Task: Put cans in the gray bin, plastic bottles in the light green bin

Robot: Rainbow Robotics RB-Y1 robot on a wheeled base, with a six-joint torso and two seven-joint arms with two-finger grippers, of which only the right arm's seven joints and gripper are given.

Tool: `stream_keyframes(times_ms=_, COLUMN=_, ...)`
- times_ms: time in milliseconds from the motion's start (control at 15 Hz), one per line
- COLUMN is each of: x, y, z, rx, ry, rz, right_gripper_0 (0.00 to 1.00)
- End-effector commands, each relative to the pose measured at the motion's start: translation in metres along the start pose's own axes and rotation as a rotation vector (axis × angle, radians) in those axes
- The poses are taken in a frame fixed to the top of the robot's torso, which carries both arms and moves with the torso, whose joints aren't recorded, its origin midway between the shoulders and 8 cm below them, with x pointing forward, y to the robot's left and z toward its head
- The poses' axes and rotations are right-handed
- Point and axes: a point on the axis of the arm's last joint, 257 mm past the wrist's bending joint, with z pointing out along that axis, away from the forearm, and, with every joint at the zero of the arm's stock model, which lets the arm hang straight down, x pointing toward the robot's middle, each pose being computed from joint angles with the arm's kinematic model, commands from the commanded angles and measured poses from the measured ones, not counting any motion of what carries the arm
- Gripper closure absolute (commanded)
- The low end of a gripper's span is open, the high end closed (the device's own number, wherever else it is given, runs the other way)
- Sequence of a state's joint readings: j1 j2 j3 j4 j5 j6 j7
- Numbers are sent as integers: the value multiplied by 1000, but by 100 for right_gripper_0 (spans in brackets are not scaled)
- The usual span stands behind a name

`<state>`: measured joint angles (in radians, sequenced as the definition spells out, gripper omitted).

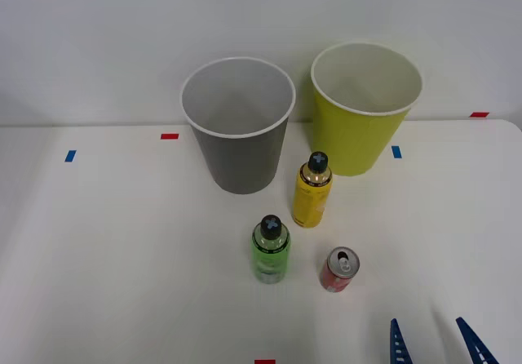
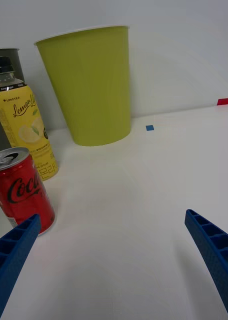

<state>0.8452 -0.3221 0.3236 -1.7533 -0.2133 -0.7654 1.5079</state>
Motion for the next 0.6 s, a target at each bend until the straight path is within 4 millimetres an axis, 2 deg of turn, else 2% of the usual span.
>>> stream_keyframes(times_ms=67, x=0, y=0, z=0, rx=0, ry=0, rz=0, right_gripper_0=0)
stream_keyframes(times_ms=600, x=0, y=0, z=0, rx=0, ry=0, rz=0, right_gripper_0=0)
